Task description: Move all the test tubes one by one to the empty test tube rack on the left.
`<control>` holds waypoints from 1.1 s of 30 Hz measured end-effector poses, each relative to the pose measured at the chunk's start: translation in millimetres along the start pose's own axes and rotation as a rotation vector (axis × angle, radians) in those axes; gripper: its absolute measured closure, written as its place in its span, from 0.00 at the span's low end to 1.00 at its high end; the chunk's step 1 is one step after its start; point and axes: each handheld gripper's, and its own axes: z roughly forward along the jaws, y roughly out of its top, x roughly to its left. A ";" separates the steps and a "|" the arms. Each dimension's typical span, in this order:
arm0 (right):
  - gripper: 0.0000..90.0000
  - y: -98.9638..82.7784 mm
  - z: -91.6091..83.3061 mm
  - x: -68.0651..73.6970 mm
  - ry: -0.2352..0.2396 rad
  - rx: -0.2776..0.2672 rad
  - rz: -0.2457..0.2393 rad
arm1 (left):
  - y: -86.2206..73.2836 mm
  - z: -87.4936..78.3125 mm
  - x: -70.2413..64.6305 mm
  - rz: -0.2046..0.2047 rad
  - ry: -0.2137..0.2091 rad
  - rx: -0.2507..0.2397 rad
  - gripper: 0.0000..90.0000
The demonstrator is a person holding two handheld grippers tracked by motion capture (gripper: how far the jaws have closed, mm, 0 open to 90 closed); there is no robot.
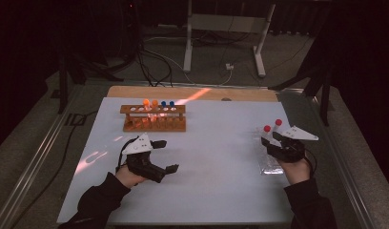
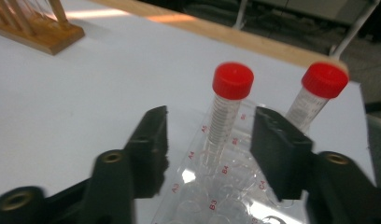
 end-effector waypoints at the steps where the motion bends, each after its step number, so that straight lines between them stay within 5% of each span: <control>1: 0.60 0.4 2.1 -0.2 -0.012 0.007 0.000 | 0.0 0.2 -0.4 0.001 -0.004 0.000 0.02; 12: 0.77 5.1 18.2 -6.0 -0.027 0.074 0.048 | 1.5 1.9 -4.7 0.021 -0.014 0.022 0.02; 21: 0.83 10.6 25.9 -6.1 -0.035 0.111 0.041 | 1.4 1.2 -3.2 0.012 -0.013 0.014 0.02; 33: 0.83 29.2 -13.3 -3.9 -0.038 -0.058 0.003 | 2.1 0.5 -2.0 0.001 -0.019 0.011 0.02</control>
